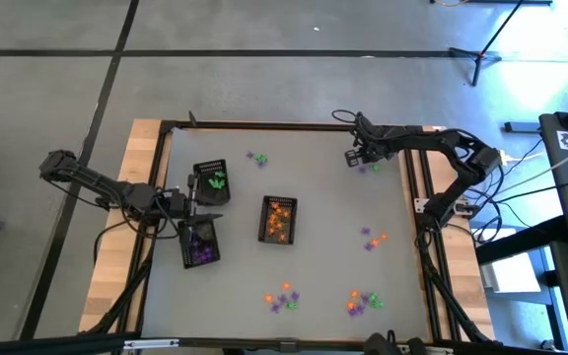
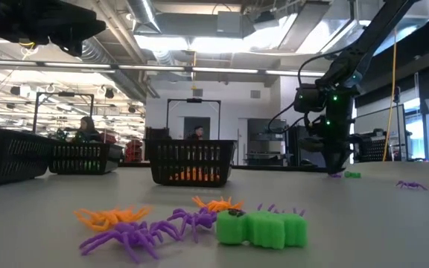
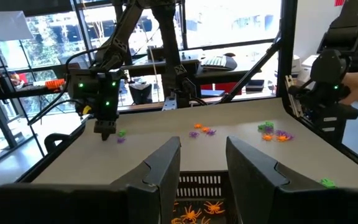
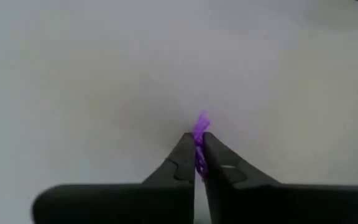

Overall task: Sort Halloween decoration
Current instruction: Put the purple spider toy into the bottom left black basket

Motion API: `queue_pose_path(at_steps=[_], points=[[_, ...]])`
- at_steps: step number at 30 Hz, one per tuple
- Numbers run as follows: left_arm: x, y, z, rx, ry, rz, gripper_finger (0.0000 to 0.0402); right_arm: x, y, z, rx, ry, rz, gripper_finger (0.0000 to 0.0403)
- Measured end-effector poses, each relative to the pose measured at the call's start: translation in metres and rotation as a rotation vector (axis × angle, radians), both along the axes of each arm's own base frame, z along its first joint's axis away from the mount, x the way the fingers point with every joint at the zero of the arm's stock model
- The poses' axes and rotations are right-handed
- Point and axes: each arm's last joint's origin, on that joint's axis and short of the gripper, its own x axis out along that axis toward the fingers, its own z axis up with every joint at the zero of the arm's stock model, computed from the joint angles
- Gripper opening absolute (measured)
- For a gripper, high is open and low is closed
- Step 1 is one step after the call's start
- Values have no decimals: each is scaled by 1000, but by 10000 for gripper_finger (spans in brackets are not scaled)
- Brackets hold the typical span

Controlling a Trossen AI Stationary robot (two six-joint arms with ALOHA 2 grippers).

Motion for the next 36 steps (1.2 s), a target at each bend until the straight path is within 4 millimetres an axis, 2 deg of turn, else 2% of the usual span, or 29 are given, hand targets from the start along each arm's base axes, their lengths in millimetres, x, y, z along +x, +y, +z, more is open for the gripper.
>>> queue_pose_path(at_steps=[6, 12, 18, 22, 27, 31, 36], points=[[0, 0, 0, 0, 0, 0, 123, 2, 13, 15, -15, -29, 42, 22], [0, 0, 0, 0, 0, 0, 123, 19, 31, 45, -83, -198, 146, 5], [0, 1, 0, -1, -1, 20, 123, 54, 60, 68, -121, -484, 323, 15], [0, 1, 0, -1, -1, 21, 123, 85, 88, 82, -138, -714, 490, 10], [0, 1, 0, -1, -1, 23, 123, 109, 121, 100, -213, -925, 632, 9], [0, 1, 0, -1, -1, 27, 123, 119, 140, 111, -241, -1047, 694, 9], [0, 2, 0, -1, -1, 56, 123, 138, 156, 123, -251, -1080, 750, 9]])
